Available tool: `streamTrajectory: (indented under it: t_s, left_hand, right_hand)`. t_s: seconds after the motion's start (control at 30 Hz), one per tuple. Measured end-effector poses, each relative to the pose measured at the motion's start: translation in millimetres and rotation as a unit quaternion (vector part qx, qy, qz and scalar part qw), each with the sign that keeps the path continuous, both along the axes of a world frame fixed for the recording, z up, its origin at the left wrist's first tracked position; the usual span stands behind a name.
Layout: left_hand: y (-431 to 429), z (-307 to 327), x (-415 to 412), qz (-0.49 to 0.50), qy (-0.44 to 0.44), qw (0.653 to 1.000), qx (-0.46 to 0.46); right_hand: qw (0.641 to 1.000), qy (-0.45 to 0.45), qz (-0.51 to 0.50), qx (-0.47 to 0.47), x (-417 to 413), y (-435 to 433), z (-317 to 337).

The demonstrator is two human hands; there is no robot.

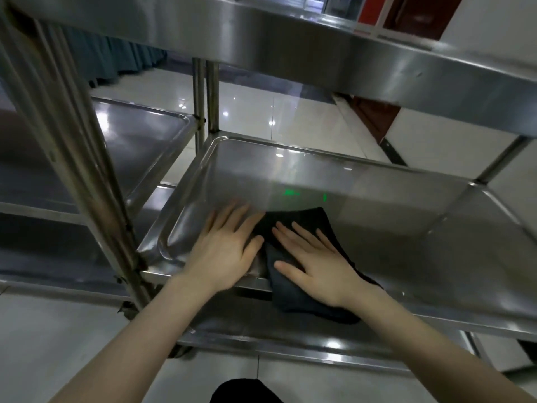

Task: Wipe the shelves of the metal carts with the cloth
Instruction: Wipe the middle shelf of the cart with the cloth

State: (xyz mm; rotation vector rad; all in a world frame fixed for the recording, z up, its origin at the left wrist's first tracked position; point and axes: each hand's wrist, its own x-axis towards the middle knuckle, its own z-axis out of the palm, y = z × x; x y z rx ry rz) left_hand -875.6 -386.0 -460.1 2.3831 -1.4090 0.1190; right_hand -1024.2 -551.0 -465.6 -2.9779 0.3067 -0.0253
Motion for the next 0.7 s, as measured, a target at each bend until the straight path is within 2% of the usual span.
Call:
streamTrajectory:
  t_s: [0.13,0.27,0.37,0.47,0.57,0.7]
  left_hand:
    - [-1,-9,3,0.007,-0.002,1.000,-0.004]
    - [-2,-11,7,-0.016,0.010,1.000,-0.003]
    - [0,-11,8,-0.011,0.006,1.000,0.004]
    - [-11,-7,-1,-0.018,-0.049,0.998,0.031]
    - [-37,2,-27,-0.055,-0.060,0.997,-0.018]
    - [-60,-7,-54,-0.068,-0.007,0.997,-0.027]
  right_hand:
    - [0.989,0.021,-0.128,-0.071,69,-64,4]
    - [0.982,0.029,-0.184,-0.039,113,-81,10]
    - [0.994,0.028,-0.104,-0.010,71,-53,7]
    - [0.999,-0.014,-0.040,-0.013,-17,-20,1]
    - [0.998,-0.020,-0.057,-0.012,-68,-13,-1]
    - [0.993,0.000,-0.121,-0.011,-32,-66,-1]
